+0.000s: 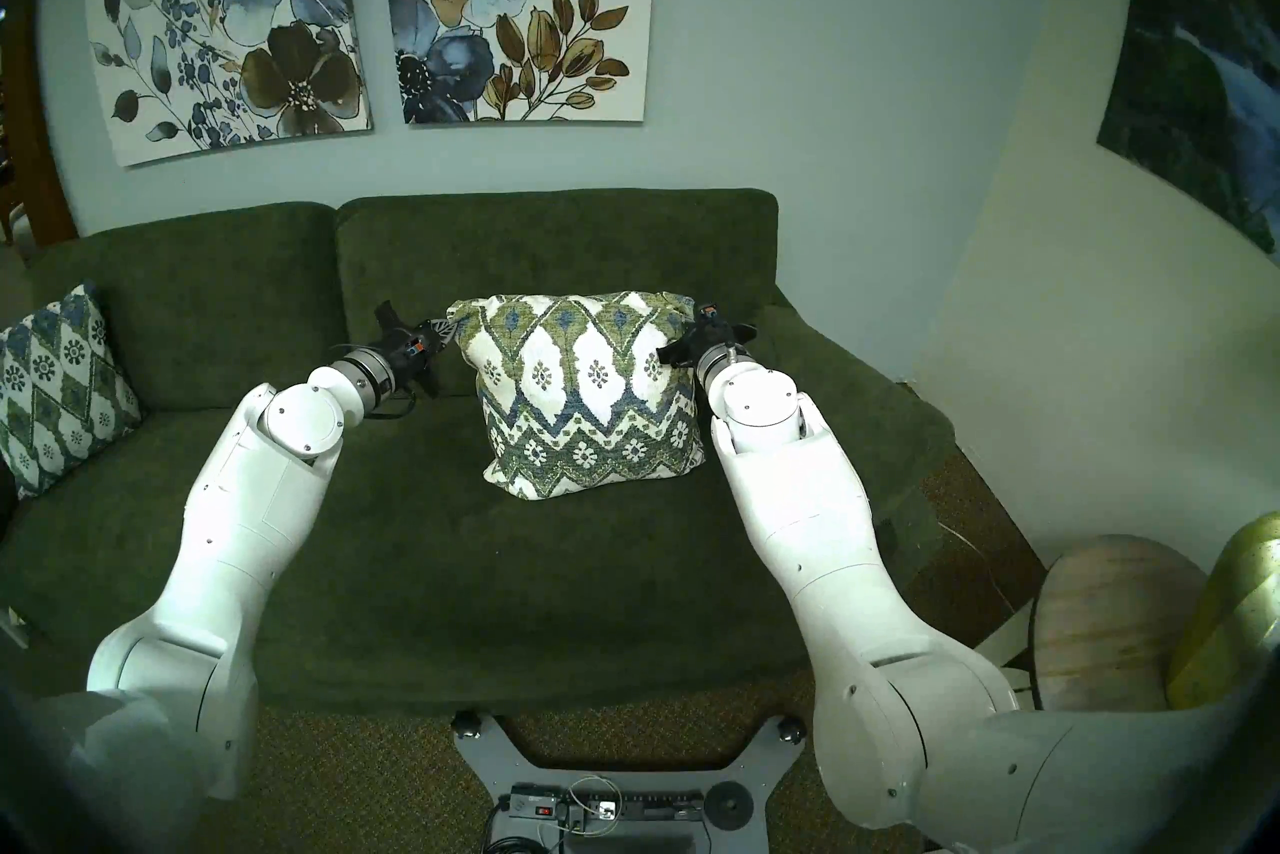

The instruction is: Fluff a cushion

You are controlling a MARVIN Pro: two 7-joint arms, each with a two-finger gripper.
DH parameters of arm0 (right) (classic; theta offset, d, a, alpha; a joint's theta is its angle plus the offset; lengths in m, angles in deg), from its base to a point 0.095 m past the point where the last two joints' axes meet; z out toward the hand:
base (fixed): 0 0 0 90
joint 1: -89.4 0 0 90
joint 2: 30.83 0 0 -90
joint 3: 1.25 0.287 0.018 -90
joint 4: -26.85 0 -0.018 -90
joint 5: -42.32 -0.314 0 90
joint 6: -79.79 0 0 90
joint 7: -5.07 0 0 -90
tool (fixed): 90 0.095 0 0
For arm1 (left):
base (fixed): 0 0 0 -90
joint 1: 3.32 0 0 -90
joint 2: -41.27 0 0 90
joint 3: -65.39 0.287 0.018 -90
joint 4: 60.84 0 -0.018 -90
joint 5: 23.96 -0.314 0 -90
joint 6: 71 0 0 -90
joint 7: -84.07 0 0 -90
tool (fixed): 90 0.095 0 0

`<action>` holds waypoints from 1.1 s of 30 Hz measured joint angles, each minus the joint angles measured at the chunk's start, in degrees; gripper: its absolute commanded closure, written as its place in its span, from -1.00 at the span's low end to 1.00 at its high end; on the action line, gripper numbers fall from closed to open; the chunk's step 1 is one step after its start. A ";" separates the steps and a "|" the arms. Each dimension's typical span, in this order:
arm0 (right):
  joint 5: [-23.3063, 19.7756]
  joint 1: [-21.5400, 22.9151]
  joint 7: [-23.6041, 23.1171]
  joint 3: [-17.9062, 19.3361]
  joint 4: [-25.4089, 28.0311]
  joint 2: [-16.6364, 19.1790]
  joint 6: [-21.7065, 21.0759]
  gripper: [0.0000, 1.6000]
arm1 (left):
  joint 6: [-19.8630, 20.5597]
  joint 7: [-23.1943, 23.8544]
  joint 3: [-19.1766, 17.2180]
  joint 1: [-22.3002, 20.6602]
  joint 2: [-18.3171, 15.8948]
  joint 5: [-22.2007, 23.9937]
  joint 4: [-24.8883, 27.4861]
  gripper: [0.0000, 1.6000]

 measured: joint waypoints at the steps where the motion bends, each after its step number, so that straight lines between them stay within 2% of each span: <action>1: 0.00 0.43 0.03 0.05 -0.17 -0.06 0.01 1.00 | 0.07 0.01 0.00 -0.36 0.01 -0.13 0.00 1.00; 24: -0.06 8.53 -0.28 1.05 -5.42 -1.01 -0.10 1.00 | 1.98 0.31 0.19 -8.03 0.38 -3.24 -1.91 1.00; 33: -0.07 10.72 -0.43 1.31 -9.99 -1.27 0.10 1.00 | 2.35 0.17 1.01 -9.86 1.10 -4.72 -6.36 1.00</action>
